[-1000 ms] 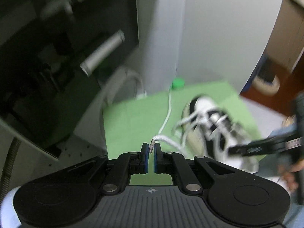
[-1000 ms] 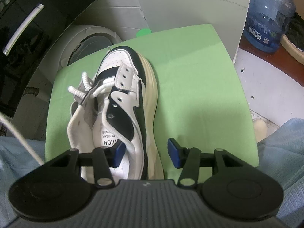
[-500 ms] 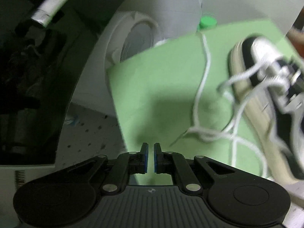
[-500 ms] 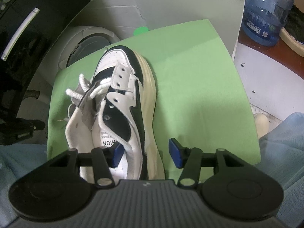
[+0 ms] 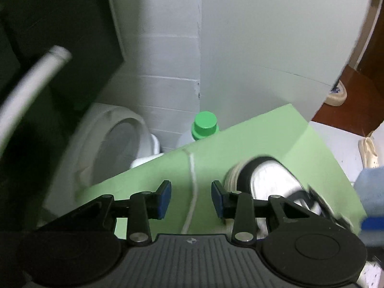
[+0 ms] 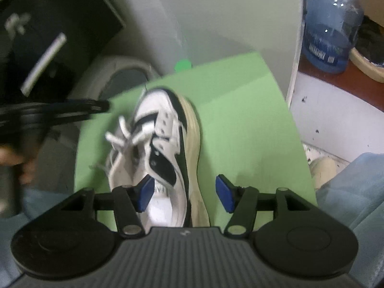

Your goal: Lace up shoes with both hands

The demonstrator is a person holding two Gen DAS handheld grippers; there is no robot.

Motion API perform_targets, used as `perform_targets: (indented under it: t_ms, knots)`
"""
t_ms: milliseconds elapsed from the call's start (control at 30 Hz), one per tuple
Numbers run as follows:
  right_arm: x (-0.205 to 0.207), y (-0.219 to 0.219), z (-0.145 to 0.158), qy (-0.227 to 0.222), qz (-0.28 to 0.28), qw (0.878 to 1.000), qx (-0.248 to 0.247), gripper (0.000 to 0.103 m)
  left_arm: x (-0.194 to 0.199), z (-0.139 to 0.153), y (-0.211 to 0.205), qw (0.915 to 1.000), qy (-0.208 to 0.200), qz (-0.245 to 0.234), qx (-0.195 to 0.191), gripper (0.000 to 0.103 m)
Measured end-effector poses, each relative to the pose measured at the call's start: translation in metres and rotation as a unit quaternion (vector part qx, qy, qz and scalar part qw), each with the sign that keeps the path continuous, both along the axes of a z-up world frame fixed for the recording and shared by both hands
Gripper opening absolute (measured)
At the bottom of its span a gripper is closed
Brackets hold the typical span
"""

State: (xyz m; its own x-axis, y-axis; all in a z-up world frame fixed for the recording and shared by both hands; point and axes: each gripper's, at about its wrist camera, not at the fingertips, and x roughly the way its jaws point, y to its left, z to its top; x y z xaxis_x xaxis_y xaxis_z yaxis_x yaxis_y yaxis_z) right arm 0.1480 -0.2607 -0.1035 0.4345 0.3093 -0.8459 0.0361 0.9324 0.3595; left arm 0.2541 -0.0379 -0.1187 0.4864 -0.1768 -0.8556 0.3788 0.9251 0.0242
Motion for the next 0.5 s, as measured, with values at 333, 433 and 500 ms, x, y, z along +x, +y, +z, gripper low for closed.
perform_targets:
  t_ms: [333,433,500]
  knots:
    - [0.000,-0.014,0.016,-0.020,-0.011,0.998,0.057,0.061,0.044,-0.047,-0.021,0.9993,0.033,-0.006,0.019,0.023]
    - [-0.001,-0.011,0.019,-0.024,-0.006,0.998,0.061,0.061,0.043,-0.049,-0.018,0.9990,0.044,-0.003,0.007,0.002]
    - [0.000,-0.012,0.021,-0.027,-0.009,0.997,0.065,0.061,0.031,-0.033,-0.013,0.9997,0.024,-0.008,-0.004,0.002]
